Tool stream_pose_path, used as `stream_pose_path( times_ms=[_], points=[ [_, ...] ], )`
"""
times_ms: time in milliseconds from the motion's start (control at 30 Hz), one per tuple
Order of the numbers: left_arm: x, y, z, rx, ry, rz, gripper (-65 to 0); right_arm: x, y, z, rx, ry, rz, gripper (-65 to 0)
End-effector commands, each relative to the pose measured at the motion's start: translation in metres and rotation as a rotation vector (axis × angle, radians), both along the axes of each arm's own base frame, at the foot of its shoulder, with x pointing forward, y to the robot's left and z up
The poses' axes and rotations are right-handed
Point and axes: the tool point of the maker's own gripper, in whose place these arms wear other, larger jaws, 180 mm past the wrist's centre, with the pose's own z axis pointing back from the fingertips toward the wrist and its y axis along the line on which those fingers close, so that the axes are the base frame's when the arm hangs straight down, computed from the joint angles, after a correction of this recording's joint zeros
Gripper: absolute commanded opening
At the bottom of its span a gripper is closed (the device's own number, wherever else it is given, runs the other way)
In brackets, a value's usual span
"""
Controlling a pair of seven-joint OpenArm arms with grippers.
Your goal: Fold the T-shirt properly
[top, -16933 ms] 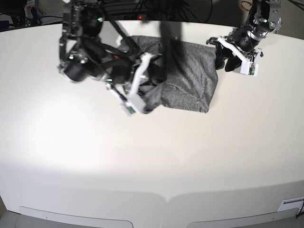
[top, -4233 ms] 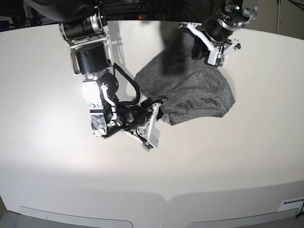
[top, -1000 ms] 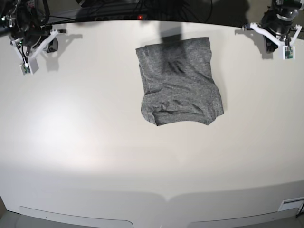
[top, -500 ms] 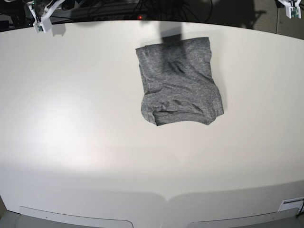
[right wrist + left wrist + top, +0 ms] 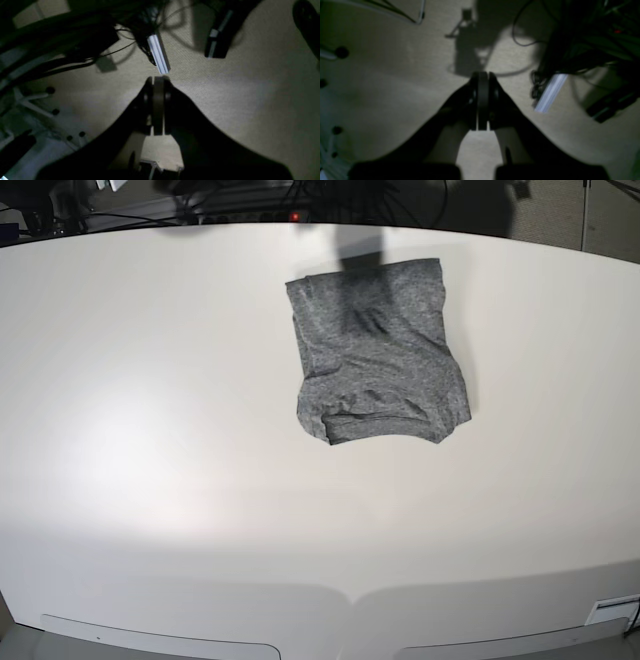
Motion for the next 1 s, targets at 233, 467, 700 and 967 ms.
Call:
stream_pose_path(
  times_ms=[233, 467, 700, 967],
  points=[
    [0.037, -0.014, -0.042, -0.124, -0.022, 0.071, -65.0, -0.021, -0.006, -0.059, -0.008, 0.048, -0.095, -65.0],
    [0.067, -0.015, -0.05, -0.112, -0.109, 0.09, -65.0, 0.007, -0.001, -0.104, 0.009, 0.0, -0.18, -65.0],
    [0.084, -0.044, -0.054, -0.129, -0.177, 0.057, -65.0, 0.075, 0.017, -0.121, 0.057, -0.07, -0.159, -65.0],
    [0.07, -0.085, -0.065, -0.166, -0.108, 0.013, -65.0, 0.104, 0.029, -0.124, 0.074, -0.1, -0.104, -65.0]
  ],
)
